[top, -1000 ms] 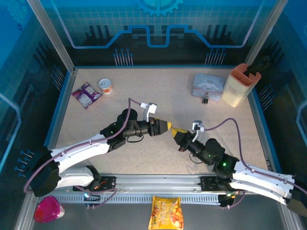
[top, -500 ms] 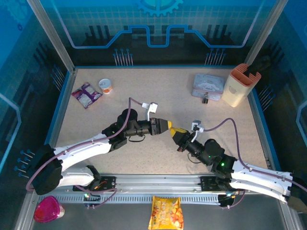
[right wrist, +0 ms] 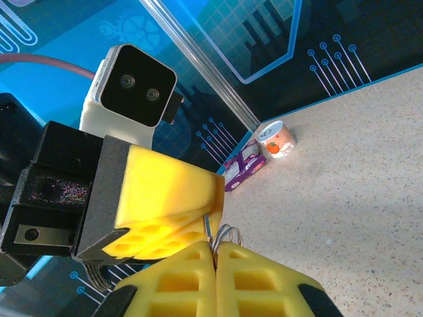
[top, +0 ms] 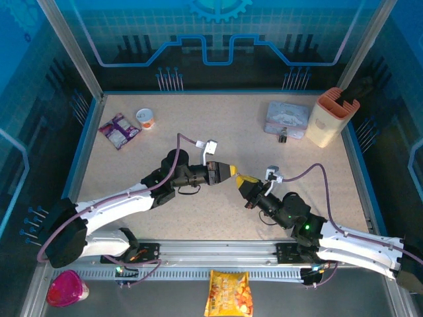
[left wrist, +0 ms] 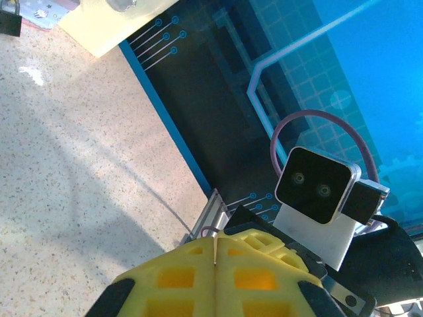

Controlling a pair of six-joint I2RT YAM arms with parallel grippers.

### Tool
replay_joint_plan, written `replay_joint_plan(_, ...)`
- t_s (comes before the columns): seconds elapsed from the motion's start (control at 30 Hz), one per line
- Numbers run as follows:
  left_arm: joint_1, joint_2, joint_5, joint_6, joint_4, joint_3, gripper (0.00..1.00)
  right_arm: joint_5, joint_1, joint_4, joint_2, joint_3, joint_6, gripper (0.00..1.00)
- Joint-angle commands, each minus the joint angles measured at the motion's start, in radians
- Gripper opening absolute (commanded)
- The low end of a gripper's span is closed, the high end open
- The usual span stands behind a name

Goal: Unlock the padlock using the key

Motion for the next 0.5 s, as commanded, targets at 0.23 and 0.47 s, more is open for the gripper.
replay_joint_plan(0.23, 0.003, -0.044, -0.156, 0.031, -0.024, -0.019, 0.00, 0.095, 0.009, -0.109, -0.087, 0.010, 0.066, 0.59)
replay_joint_plan(0.47, 0.001, -0.036, -0.100, 0.004, 0.014, 0.008, 0.00, 0.003, 0.001, 0.094, -0.085, -0.035, 0.018, 0.71)
